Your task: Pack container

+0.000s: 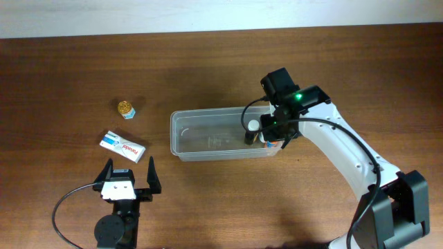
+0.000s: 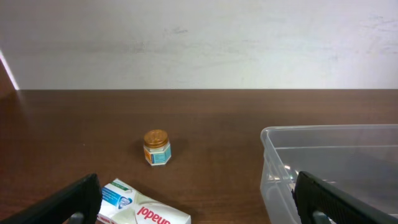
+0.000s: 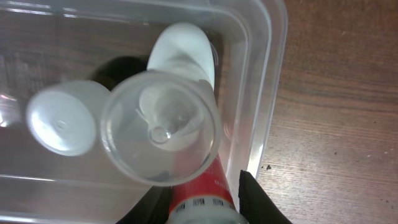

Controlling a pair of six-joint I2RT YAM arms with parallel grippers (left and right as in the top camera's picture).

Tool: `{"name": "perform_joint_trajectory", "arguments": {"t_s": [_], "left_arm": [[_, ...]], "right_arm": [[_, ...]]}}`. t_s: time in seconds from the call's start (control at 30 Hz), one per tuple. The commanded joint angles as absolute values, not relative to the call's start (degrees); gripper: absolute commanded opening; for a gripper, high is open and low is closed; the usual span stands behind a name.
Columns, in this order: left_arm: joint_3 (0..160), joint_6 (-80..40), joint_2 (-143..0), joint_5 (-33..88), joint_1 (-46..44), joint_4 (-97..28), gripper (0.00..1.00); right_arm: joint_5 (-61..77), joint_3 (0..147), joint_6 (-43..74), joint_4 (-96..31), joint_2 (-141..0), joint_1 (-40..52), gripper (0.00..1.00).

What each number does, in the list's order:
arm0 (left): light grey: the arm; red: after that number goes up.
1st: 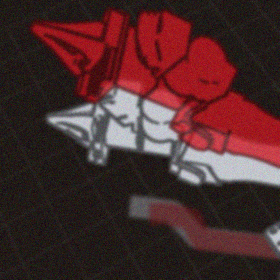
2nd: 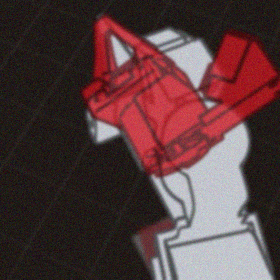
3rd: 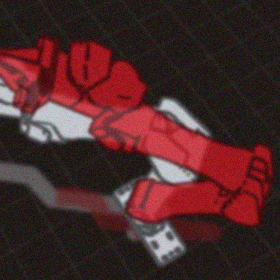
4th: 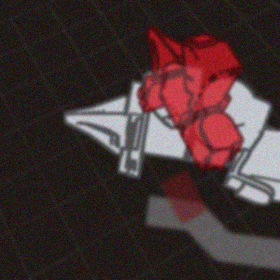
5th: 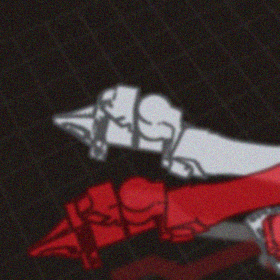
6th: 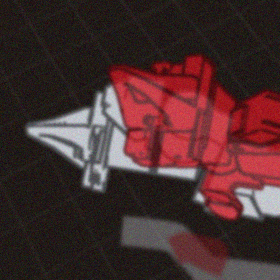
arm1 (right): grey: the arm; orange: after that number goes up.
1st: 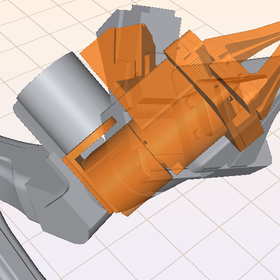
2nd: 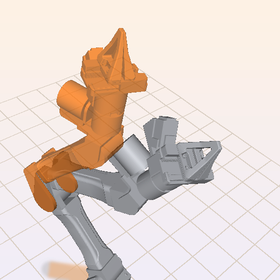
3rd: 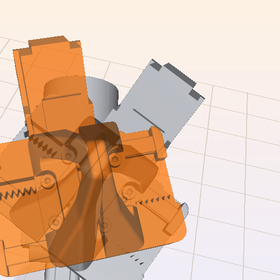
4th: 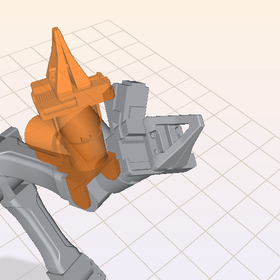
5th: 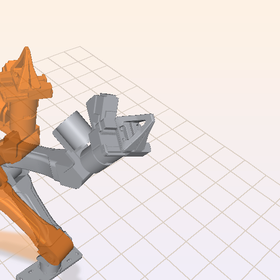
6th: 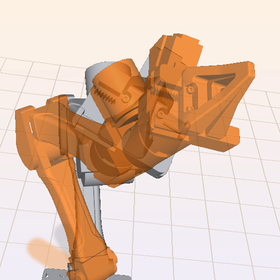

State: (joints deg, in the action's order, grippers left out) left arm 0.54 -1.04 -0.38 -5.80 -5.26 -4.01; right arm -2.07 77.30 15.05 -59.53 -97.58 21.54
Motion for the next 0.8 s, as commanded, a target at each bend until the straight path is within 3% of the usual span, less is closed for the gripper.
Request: {"name": "perform_joint_trajectory", "arguments": {"t_s": [0.0, 0.03, 0.17, 0.5, 0.77], "left_arm": [[0.5, 0.1, -0.4, -5.8, -5.0, -4.4, 0.99], [0.5, 0.1, -0.4, -5.8, -5.0, -4.4, 0.99], [0.5, 0.1, -0.4, -5.8, -5.0, -4.4, 0.99], [0.5, 0.1, -0.4, -5.8, -5.0, -4.4, 0.99], [0.5, 0.1, -0.4, -5.8, -5.0, -4.4, 0.99]], "right_arm": [[-1.7, 76.1, 15.8, -58.9, -97.8, 22.2, 0.28], [-1.7, 76.1, 15.7, -58.9, -97.8, 22.2, 0.39], [-1.7, 76.1, 15.7, -58.7, -97.8, 22.2, 0.52], [-0.2, 79.2, 15.3, -61.3, -97.7, 22.2, 0.55], [-0.3, 95.2, 15.2, -74.7, -95.4, 22.2, 0.61]]}}
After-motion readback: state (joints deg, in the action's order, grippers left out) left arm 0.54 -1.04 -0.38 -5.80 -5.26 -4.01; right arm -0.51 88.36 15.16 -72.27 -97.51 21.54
